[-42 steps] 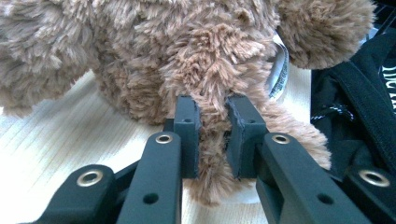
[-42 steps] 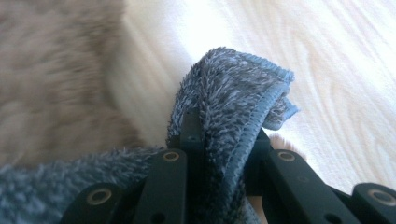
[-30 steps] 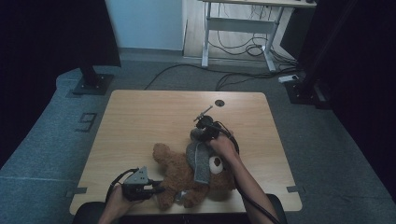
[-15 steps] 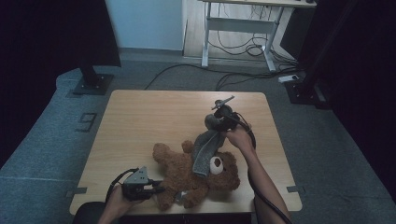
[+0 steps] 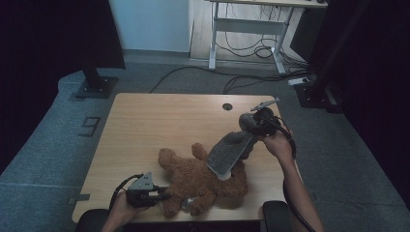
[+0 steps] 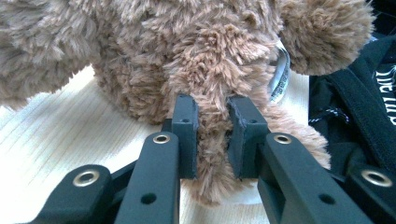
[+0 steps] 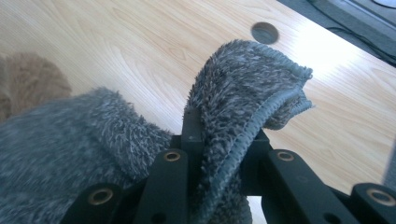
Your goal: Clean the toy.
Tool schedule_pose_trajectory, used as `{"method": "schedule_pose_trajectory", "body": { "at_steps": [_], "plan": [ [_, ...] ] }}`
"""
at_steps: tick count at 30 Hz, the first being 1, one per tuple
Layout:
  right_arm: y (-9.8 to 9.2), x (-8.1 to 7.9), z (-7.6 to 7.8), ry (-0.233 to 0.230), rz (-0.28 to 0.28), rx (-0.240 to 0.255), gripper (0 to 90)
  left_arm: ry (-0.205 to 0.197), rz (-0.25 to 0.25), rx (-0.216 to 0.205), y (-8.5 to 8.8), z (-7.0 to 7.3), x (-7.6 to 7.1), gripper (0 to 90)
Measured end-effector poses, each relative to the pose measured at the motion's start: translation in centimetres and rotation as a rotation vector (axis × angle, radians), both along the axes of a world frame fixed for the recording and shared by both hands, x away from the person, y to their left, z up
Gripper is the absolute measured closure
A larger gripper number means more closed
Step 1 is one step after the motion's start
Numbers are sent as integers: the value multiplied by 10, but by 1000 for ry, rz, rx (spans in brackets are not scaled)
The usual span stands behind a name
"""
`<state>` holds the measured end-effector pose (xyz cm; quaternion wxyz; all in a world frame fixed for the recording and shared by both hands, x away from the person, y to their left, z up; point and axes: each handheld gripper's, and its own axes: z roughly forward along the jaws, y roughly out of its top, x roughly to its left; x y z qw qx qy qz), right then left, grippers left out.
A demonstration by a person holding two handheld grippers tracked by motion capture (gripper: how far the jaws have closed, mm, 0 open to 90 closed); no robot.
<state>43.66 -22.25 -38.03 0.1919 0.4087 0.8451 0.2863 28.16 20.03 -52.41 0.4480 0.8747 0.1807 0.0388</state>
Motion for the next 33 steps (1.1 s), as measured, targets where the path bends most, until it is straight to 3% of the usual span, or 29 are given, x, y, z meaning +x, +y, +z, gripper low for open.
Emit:
{"method": "schedule_pose_trajectory", "body": {
  "at_steps": [8,22,33],
  "plan": [
    [-31,-24,8,-30,-26,1,767,4,1,-3,0,0,0,735],
    [-82,-57,28,-95,-127,16,776,10,1,-9,0,-1,1,735],
    [-82,-84,28,-92,-86,35,785,9,0,-6,1,0,1,735]
  ]
}}
